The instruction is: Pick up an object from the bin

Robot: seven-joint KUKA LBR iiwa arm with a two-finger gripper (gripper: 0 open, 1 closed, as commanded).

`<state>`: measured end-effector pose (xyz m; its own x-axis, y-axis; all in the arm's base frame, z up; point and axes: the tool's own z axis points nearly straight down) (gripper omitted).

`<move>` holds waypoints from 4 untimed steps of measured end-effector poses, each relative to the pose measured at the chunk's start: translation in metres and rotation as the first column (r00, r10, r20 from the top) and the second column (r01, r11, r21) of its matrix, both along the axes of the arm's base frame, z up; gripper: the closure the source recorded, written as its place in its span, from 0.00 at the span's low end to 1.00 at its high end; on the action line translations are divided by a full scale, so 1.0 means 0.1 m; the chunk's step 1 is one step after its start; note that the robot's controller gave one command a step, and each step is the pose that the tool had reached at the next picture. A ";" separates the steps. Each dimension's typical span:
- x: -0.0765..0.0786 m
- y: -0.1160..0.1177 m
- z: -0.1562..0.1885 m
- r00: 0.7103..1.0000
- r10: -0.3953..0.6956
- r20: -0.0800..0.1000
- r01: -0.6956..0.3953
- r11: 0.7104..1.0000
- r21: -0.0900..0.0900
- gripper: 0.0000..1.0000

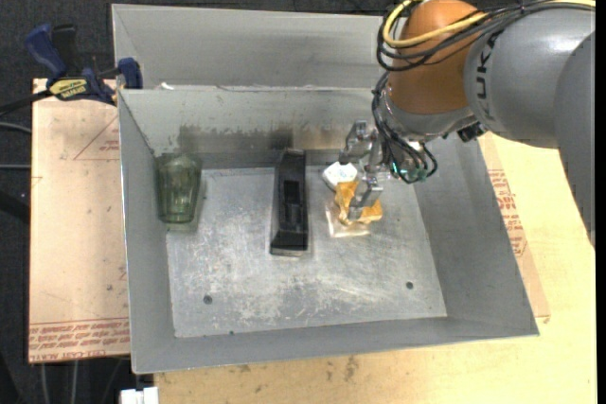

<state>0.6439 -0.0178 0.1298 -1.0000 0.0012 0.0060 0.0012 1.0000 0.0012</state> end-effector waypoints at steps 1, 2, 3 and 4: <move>0.02 0.00 0.05 1.000 0.000 0.007 0.000 1.000 0.000 0.00; 0.02 -0.01 0.04 1.000 -0.001 0.008 0.001 1.000 0.000 0.00; -0.04 -0.03 -0.28 1.000 -0.021 0.001 0.021 1.000 -0.001 0.00; -0.11 -0.83 -0.36 0.998 -0.066 0.009 0.066 0.998 0.011 1.00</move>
Offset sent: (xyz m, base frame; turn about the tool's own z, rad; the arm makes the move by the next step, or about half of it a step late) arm 0.0111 -0.0352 -0.0598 0.0573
